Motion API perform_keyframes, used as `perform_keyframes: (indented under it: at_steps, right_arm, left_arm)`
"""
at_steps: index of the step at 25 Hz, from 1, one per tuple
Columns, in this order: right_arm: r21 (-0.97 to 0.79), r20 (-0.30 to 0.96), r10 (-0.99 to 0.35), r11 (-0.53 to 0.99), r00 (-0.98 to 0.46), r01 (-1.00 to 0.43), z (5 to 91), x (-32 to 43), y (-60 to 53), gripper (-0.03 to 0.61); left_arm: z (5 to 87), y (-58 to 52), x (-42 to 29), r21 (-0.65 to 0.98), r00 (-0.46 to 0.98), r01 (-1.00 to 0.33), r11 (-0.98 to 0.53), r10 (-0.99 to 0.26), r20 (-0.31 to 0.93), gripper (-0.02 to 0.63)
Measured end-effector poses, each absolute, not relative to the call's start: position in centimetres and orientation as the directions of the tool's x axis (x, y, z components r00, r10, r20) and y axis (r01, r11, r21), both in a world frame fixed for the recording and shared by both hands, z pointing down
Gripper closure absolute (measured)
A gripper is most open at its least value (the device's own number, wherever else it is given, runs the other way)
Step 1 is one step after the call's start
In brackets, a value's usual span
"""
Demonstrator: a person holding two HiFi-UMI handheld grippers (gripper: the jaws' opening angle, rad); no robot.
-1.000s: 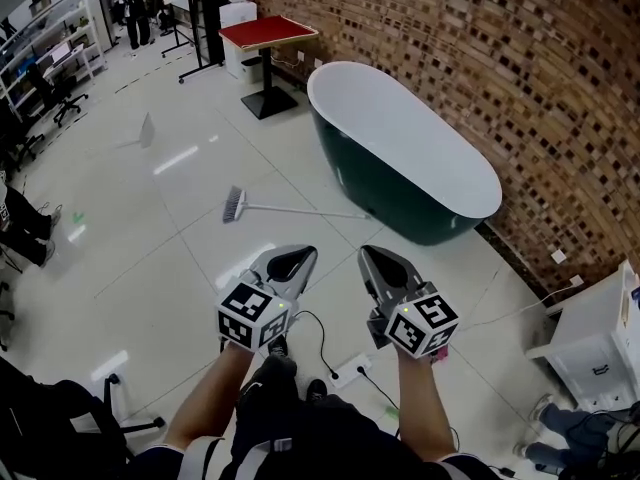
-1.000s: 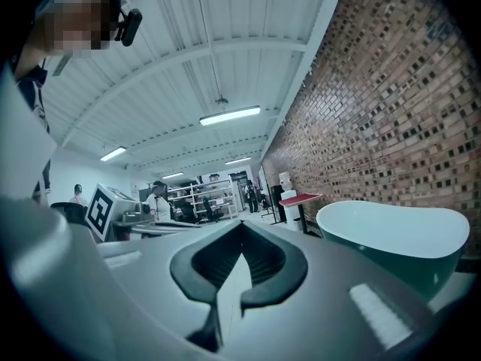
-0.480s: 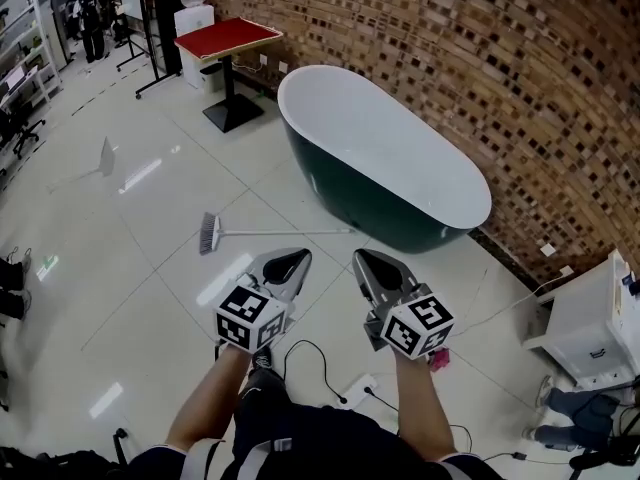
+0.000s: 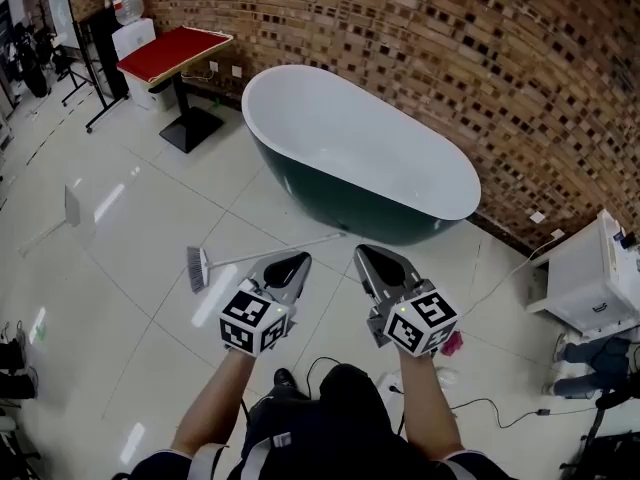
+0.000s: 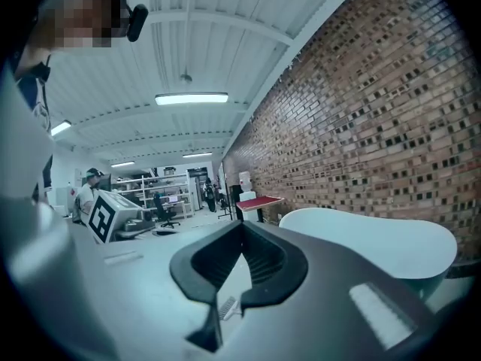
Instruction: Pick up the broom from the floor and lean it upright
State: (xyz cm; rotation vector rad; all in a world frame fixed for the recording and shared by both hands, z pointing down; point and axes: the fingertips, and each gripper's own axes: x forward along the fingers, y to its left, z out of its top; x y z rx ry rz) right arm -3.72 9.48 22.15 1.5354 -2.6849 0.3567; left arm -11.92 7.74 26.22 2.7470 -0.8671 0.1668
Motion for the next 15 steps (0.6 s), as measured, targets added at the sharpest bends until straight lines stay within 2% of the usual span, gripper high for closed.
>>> perform_keyframes:
  at_steps: [9,15]
  right_arm:
    - [-0.186,0.146,-0.883,0.419,-0.447,-0.889,24.7,-0.3,3.5,0.575]
    - [-0.152,0.106,-0.850,0.499,-0.516,-0.853,27.4,2.2,-2.4,0.575]
  left_arm:
    - [29.2,0.6,-9.3,0.197,0.846,-0.526,-0.827,-0.486,0.219,0.611]
    - [32.3,-6.2,-5.6,0.158,0.838,-0.537,-0.829,-0.502,0.215,0.611]
